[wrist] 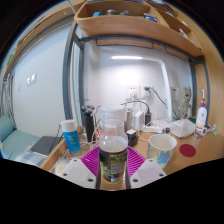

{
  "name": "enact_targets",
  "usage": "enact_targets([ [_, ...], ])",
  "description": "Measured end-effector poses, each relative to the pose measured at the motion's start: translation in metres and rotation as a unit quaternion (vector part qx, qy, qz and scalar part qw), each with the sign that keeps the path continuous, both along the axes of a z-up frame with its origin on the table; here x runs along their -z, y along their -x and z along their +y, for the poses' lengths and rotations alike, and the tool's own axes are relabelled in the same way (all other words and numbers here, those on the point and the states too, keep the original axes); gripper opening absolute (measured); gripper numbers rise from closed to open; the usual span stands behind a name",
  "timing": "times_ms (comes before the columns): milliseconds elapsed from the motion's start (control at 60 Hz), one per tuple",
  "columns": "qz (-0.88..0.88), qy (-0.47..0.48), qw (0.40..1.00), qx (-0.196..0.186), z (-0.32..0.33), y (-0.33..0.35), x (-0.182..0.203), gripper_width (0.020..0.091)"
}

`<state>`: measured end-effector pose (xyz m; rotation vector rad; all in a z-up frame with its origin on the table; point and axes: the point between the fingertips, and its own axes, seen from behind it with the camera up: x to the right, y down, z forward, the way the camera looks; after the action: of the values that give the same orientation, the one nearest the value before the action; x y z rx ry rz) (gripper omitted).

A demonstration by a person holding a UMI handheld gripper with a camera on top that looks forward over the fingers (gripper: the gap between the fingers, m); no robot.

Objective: Pour water

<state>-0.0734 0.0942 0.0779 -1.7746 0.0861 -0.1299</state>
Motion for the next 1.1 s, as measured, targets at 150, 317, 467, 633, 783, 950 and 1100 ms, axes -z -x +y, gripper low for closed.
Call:
enact_targets([
  [150,0.023,0.003,1.0,0.004,-0.003,-0.009,0.0,0.0261],
  [317,0.053,0.022,0.998,-0.012,0.0,-0.007,-0.002,0.0261],
  [467,0.179,0.041,0.983,-0.023,0.003,0.0,-0.017,0.0261],
  [633,0.395,0.046,0.917,-0.029,0.011,0.006,-0.041,0.0262],
  [783,0.57,0.034,0.821,0.013,0.014,-0.016,-0.055,0.026],
  [950,0.693,0.048,0.718,0.044,0.017,-0.03,-0.056,0.0262],
  [1100,0.771,0.053,0.63,0.07,0.024,-0.036,-0.055,0.0264],
])
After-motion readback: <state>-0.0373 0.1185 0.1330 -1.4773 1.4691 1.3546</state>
